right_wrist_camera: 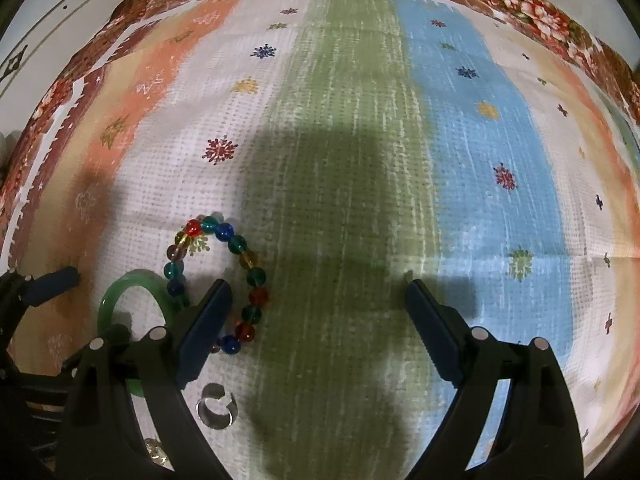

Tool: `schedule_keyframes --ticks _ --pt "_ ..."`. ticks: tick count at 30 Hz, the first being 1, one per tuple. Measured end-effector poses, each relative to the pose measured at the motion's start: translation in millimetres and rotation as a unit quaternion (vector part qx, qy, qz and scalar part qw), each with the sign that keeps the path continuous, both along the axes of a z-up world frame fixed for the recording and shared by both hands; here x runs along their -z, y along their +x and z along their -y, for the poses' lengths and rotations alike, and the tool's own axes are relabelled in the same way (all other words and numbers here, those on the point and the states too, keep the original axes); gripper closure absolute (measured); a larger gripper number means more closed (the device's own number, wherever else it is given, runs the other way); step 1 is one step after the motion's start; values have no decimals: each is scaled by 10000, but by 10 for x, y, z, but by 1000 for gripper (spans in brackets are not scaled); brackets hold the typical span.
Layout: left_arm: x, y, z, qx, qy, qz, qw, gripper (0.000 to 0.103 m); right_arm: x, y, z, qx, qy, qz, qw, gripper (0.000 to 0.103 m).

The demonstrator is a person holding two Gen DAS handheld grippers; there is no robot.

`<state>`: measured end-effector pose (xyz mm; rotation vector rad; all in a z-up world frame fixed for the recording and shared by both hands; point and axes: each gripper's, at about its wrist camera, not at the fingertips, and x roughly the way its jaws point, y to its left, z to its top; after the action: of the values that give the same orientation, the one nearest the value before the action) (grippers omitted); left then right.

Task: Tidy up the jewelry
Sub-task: 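Lower the left tool to the green bangle while the right tool approaches the multicolour bead bracelet, then close the left tool on the green bangle rim while the right tool closes on the multicolour bracelet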

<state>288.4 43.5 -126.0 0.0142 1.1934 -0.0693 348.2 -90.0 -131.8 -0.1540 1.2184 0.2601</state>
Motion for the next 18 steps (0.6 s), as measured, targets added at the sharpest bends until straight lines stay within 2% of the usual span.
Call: schedule_keyframes --ticks 1,2,4,5,6,7,8,9,11,18 --pt "5 -7 2 9 47 29 10000 34 4 4 -8 -3 -19 -13 10000 15" --pt "11 -16 10 19 147 55 9999 40 6 5 -14 -12 -42 -15 10000 16" --pt "10 -20 -2 7 159 68 9999 49 9 -6 -24 -78 -70 -16 9999 21" --pt "8 -21 -10 12 153 55 9999 58 2 -14 -30 -132 -83 -9 9999 32" --pt "8 -23 -8 47 181 43 9998 72 -8 -20 -36 -187 -67 -12 9998 53" --pt "9 -27 -5 83 203 38 9998 78 -29 -29 -63 -333 -43 -16 9994 64" --pt "13 -32 -7 118 208 31 9997 84 -42 -38 -87 -440 -30 -42 9990 85" --pt "15 -33 -11 125 193 23 9997 89 -42 -50 -105 -495 -4 -82 9987 92" --pt "15 -40 -16 120 177 13 9998 96 -41 -77 -124 -567 -44 -59 9984 92" --pt "-42 -62 -60 37 -21 24 10000 96 -85 -134 -79 -616 -16 -19 9981 92"
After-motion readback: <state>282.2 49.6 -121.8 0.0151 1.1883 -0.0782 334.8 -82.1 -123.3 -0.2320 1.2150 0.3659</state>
